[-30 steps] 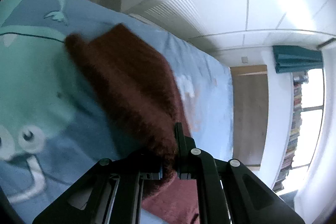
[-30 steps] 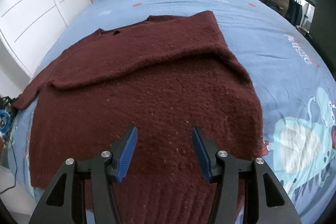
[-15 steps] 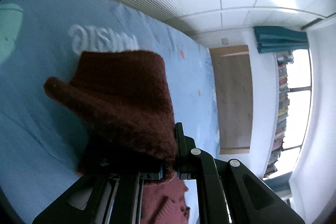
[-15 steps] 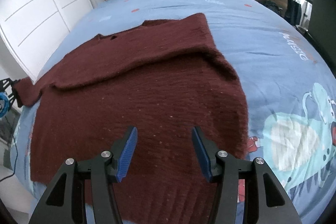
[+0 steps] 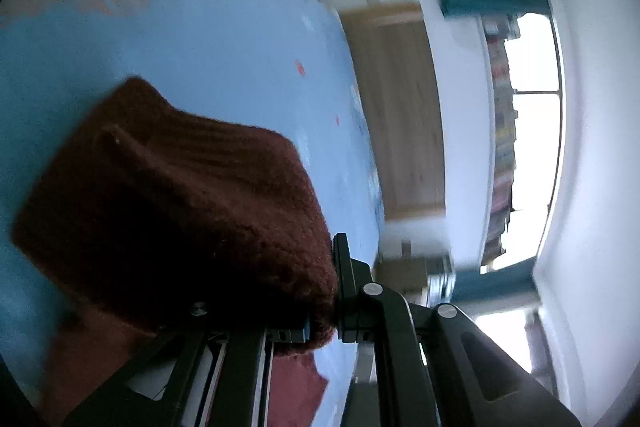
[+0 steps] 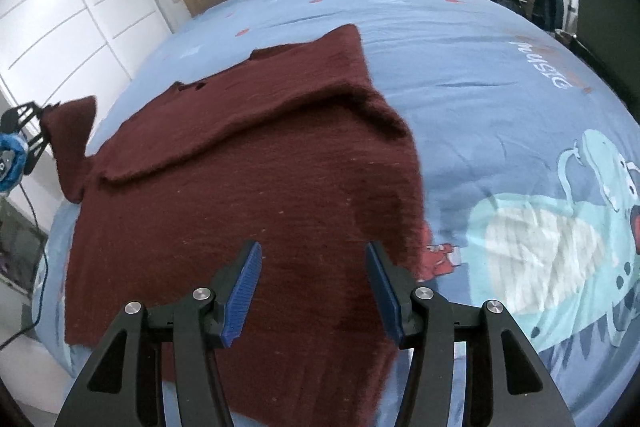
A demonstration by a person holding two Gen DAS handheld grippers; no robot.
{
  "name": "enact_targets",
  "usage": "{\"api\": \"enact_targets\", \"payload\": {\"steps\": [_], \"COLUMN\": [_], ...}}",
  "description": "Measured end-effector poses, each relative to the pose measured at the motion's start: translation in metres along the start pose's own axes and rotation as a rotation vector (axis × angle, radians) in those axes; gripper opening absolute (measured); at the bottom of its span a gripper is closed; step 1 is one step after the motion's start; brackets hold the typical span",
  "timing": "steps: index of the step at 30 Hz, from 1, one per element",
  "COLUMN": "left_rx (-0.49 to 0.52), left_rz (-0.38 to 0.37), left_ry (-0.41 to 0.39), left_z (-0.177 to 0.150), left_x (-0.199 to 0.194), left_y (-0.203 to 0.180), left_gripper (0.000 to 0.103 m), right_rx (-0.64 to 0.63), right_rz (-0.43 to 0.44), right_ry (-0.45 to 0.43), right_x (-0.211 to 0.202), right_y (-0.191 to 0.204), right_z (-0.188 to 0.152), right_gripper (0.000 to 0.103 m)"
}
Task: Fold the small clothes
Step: 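Fold the gripped sleeve with the left tool across the sweater body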
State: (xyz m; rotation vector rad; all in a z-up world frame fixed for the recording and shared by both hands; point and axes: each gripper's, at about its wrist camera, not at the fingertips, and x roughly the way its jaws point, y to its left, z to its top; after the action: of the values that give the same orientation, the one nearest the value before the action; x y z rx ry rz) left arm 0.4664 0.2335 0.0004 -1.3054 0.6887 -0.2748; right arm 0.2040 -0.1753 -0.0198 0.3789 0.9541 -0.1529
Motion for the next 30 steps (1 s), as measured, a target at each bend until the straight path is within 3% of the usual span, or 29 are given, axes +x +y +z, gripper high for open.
{"api": "enact_targets", "payload": {"steps": [9,12,16,24,30], "left_rx": [0.126,0.189,0.301,0.496,0.564], "left_rz": [0.004,0.047,0.164,0.333,0.349], "left_ry": [0.243,0.325,0.419,0.528,0.575], "left_z": [-0.09,-0.122,-0.157,-0.216,-0.239], "left_x": [0.076,0.092,0.107,0.108,0.103], "left_y": [-0.041,-0.042,-0.03,-0.006,-0.006], "left_gripper": [0.006,0.006,0.006,0.006,0.007], "right_rx": [0.022,0.033,0.041,0.068,0.068], "right_rz": [-0.003,-0.003,-0.008,-0.009,-0.006], "right_ry": [-0.012,-0.009,-0.008,0.002,0.009], "right_x": [-0.009,-0.009,-0.011,-0.009,-0.006], "right_y": [-0.021,-0.027,-0.033,-0.043,-0.042], "right_z": [-0.003,-0.003,-0.005,-0.009,-0.01], "right_gripper": [0.056,0.056,0.056,0.056,0.056]}}
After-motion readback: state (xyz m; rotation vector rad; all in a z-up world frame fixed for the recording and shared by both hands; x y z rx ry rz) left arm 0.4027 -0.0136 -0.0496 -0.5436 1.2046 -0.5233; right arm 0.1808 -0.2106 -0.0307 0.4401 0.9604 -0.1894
